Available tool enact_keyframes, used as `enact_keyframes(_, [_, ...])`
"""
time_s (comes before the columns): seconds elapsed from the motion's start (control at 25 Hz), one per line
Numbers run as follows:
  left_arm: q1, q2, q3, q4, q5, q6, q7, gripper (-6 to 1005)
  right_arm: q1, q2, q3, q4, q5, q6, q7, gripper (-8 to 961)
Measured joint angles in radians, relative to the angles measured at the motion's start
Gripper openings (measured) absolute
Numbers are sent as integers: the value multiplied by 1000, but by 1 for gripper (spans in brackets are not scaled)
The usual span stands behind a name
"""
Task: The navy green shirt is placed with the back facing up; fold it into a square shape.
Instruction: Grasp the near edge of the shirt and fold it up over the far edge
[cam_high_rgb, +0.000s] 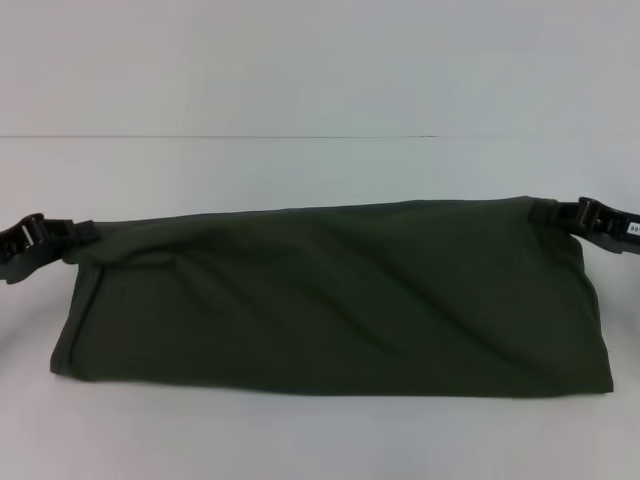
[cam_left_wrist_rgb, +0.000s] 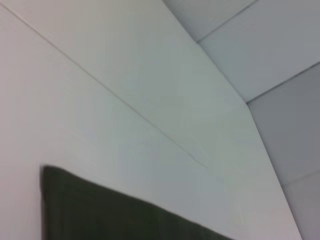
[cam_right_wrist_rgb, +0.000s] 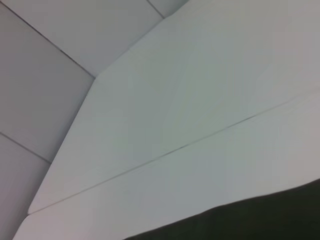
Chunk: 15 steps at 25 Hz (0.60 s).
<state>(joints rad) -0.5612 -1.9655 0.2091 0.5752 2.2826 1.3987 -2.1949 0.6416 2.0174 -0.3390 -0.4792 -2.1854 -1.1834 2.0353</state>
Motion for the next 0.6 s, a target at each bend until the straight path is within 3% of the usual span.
enact_keyframes(0.4, [-7,-55,2,-9,-71,-179,79,69,55,60,-4,4,27,192,-76,84])
enact_keyframes(0.6, [-20,-83,3,-10,-84,-242,117,70,73,70,-19,20,39,259,-102,97])
